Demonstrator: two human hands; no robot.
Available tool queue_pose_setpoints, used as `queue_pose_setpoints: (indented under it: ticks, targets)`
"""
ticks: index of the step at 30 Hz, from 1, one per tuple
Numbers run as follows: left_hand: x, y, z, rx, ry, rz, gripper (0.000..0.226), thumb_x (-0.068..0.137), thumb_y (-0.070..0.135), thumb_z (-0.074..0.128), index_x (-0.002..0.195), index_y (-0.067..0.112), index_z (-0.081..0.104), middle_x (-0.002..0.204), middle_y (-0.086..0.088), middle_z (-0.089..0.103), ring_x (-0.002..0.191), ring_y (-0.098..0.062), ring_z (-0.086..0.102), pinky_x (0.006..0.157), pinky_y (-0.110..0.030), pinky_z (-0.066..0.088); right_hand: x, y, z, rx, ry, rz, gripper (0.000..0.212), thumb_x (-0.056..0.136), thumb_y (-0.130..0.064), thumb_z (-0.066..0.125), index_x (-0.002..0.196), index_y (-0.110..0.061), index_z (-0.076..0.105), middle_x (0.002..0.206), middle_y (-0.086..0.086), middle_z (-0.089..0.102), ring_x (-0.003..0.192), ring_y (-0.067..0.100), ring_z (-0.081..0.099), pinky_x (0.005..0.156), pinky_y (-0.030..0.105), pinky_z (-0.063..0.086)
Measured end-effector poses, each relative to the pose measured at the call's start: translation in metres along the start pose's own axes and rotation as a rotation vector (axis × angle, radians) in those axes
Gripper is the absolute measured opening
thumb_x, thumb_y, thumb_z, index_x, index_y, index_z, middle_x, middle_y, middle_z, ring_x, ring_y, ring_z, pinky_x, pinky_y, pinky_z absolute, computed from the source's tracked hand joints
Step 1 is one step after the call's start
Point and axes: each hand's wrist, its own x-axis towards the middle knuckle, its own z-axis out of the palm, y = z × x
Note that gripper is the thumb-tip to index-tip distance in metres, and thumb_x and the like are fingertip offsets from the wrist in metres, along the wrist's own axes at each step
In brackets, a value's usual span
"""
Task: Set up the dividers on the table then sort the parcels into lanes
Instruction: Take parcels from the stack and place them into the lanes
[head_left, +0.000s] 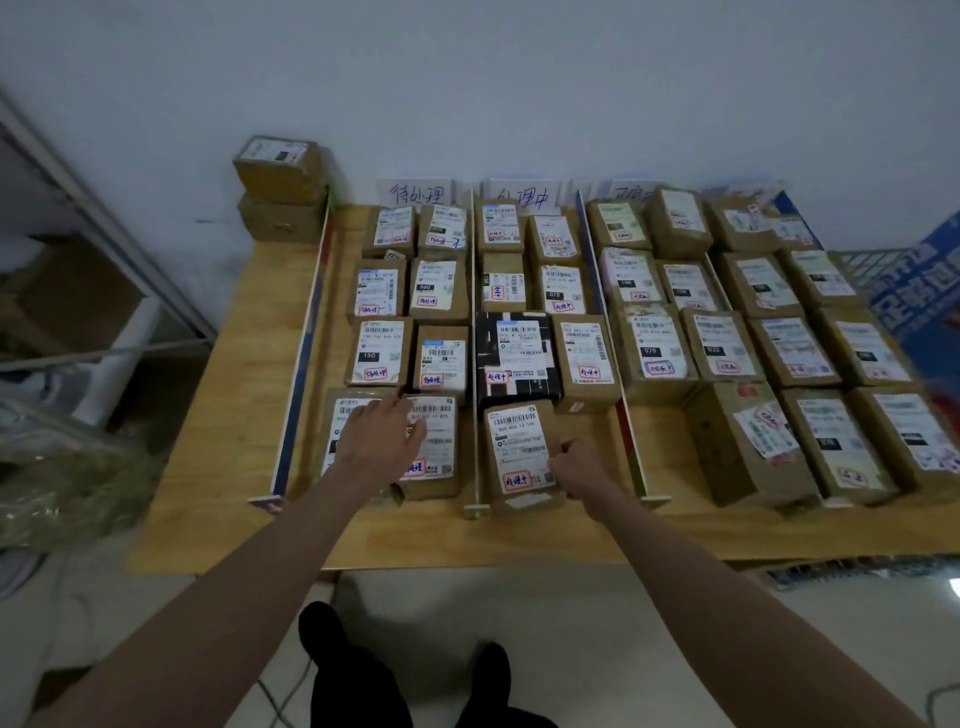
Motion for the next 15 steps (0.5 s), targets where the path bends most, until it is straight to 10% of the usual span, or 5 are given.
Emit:
queue_pose_setpoints:
  ticks: [15]
  targets:
    - [-0.002, -0.015, -0.007, 0.046, -0.023, -0.067, 0.045, 0.102, 0.040, 0.035, 0.133, 0.014, 0.053, 0.135, -0.007, 0.056, 0.123, -0.027, 0.052, 0.106, -0.040, 0.036, 0.017, -0.003, 0.027, -0.031, -0.002, 0.017, 0.033, 0.093, -0.013, 0.047, 0.125, -0.005, 0.040, 0.125, 0.016, 0.051, 0.107, 0.032, 0.058, 0.082, 0.041, 0.057]
